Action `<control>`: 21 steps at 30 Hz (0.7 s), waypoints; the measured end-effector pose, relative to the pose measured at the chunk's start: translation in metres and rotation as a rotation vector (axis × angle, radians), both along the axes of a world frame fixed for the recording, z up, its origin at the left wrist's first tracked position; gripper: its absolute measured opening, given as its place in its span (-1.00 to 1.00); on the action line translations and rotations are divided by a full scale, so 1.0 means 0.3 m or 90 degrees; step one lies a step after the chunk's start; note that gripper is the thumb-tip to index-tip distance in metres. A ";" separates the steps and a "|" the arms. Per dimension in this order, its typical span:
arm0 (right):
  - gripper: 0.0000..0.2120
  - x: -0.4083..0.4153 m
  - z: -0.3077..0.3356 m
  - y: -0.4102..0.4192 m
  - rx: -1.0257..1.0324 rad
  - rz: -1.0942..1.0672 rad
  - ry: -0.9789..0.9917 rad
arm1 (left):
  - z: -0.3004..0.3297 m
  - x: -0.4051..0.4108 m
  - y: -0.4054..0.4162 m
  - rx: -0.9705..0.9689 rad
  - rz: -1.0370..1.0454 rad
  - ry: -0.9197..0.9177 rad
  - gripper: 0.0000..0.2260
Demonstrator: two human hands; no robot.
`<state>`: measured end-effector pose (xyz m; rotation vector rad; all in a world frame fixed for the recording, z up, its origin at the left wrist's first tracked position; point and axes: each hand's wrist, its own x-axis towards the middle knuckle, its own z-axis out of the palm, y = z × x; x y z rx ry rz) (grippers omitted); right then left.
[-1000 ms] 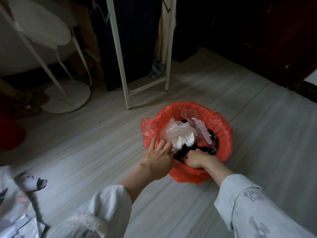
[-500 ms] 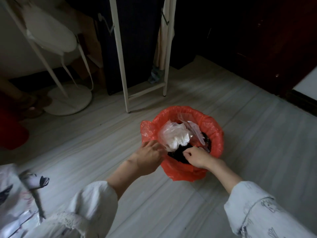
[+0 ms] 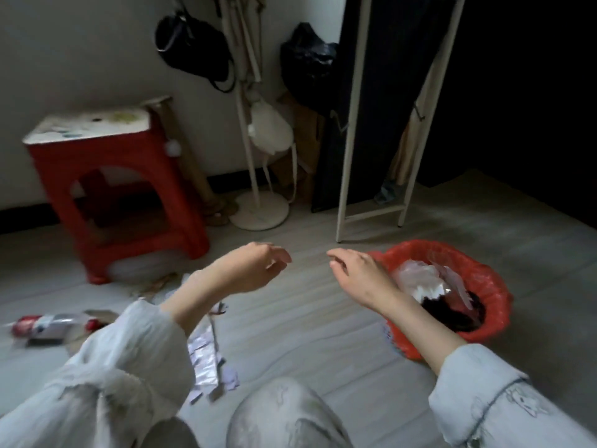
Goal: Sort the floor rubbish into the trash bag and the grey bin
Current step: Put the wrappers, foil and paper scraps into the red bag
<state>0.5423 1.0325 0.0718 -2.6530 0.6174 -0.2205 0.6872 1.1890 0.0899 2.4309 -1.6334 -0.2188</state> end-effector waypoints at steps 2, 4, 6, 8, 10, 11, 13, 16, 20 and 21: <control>-0.70 0.057 0.012 0.123 -0.006 0.031 -0.029 | 0.014 0.037 0.149 -0.032 0.048 -0.005 -0.79; -0.70 0.113 0.014 0.225 -0.004 0.063 -0.042 | 0.012 0.058 0.283 -0.065 0.094 0.009 -0.80; -0.69 0.174 0.007 0.322 0.009 0.094 -0.036 | -0.011 0.078 0.409 -0.085 0.153 0.042 -0.81; -0.68 0.239 -0.019 0.393 0.029 0.123 -0.019 | -0.059 0.113 0.505 -0.090 0.209 0.075 -0.80; -0.67 0.332 -0.074 0.457 0.035 0.157 0.020 | -0.155 0.168 0.595 -0.073 0.248 0.106 -0.79; -0.66 0.365 -0.102 0.474 0.040 0.167 0.040 | -0.205 0.182 0.621 -0.056 0.258 0.125 -0.78; -0.65 0.438 -0.181 0.500 0.044 0.191 0.088 | -0.320 0.210 0.667 -0.029 0.289 0.176 -0.77; -0.65 0.546 -0.330 0.510 0.058 0.225 0.168 | -0.521 0.256 0.689 0.026 0.329 0.220 -0.75; -0.64 0.649 -0.567 0.496 0.105 0.255 0.250 | -0.804 0.308 0.672 0.099 0.360 0.265 -0.68; -0.64 0.663 -0.629 0.493 0.117 0.262 0.269 | -0.869 0.315 0.663 0.114 0.359 0.260 -0.64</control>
